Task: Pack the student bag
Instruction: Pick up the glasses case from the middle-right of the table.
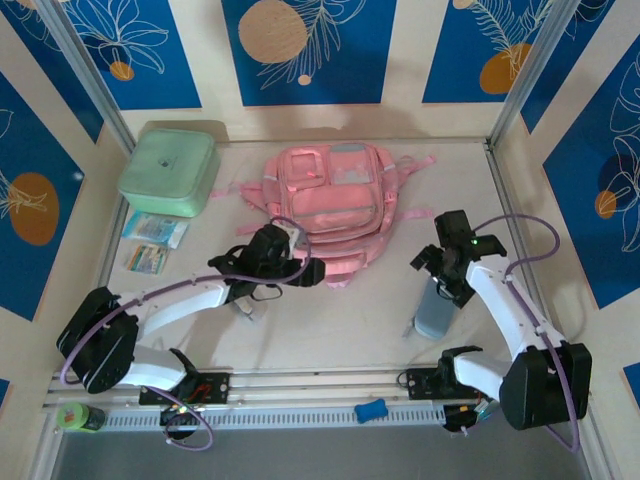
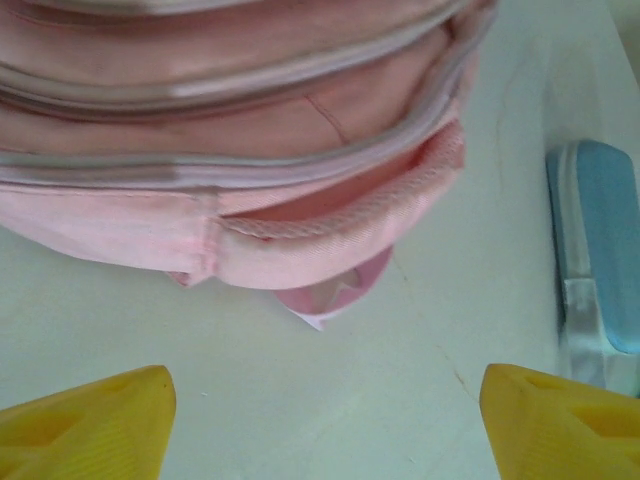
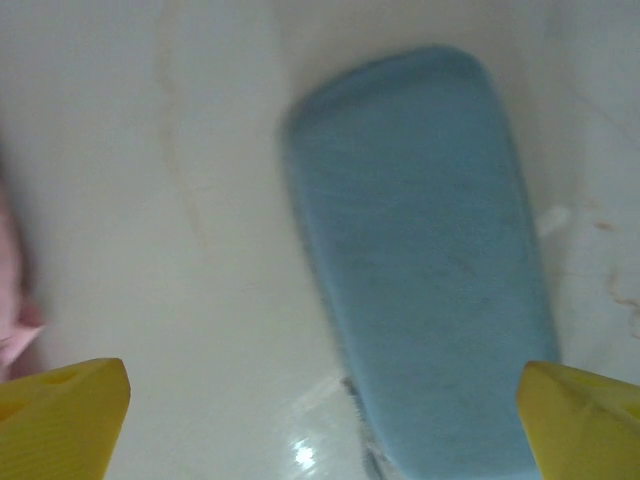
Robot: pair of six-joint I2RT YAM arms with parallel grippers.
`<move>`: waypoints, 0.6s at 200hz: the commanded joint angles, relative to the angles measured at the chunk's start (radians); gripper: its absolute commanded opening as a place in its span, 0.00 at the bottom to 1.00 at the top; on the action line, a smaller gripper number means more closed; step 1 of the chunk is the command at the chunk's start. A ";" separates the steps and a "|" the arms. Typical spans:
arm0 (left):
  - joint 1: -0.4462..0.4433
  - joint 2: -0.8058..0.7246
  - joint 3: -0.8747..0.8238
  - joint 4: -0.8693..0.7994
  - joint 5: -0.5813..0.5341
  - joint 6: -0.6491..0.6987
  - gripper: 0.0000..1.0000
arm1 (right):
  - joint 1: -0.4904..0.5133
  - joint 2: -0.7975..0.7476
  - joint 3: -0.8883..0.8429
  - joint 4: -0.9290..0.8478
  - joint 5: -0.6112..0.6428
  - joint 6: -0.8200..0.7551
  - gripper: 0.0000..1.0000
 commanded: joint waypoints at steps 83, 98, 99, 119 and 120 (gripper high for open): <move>-0.053 0.042 0.003 0.022 -0.054 -0.025 0.94 | 0.106 0.201 -0.050 0.119 -0.104 0.075 0.99; -0.053 0.046 0.002 0.029 -0.054 -0.024 0.95 | 0.149 0.269 0.008 0.088 -0.081 0.052 0.99; -0.053 0.046 0.002 0.029 -0.054 -0.024 0.95 | 0.151 0.274 0.011 0.086 -0.080 0.052 0.99; -0.053 0.036 0.006 0.006 -0.068 -0.021 0.96 | 0.175 0.304 0.026 0.038 -0.046 0.075 0.99; -0.053 0.034 0.006 0.006 -0.069 -0.021 0.96 | 0.176 0.302 0.026 0.036 -0.043 0.076 0.99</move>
